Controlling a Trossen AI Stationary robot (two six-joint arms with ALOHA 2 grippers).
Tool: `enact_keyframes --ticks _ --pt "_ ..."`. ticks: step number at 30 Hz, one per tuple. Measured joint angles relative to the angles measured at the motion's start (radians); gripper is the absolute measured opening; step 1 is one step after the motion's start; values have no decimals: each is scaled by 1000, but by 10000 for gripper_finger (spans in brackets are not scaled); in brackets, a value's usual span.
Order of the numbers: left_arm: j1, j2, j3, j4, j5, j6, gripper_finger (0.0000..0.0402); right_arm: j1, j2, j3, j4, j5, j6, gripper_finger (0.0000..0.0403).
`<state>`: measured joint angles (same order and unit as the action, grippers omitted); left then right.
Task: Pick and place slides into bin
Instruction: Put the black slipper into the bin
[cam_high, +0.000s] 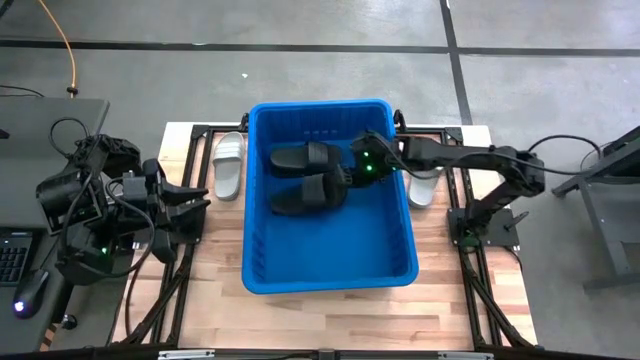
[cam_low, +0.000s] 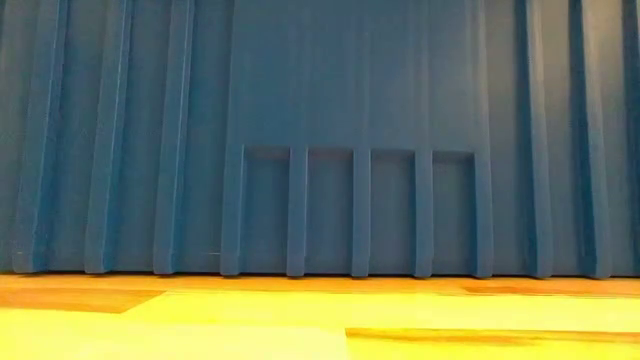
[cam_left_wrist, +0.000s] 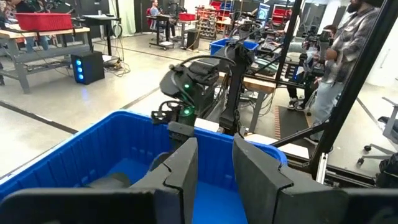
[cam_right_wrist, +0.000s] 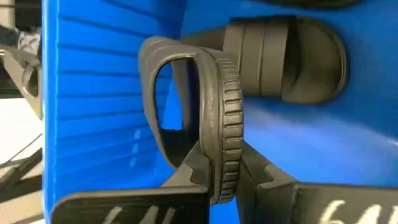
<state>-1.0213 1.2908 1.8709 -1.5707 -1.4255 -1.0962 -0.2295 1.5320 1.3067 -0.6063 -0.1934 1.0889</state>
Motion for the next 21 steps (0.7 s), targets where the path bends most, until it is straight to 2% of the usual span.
enact_keyframes --ticks 7,21 --pt "0 0 0 0 2 7 92 -58 87 72 2 -41 -42 5" --pt "0 1 0 0 -2 28 92 -98 168 78 -122 -51 -63 5"
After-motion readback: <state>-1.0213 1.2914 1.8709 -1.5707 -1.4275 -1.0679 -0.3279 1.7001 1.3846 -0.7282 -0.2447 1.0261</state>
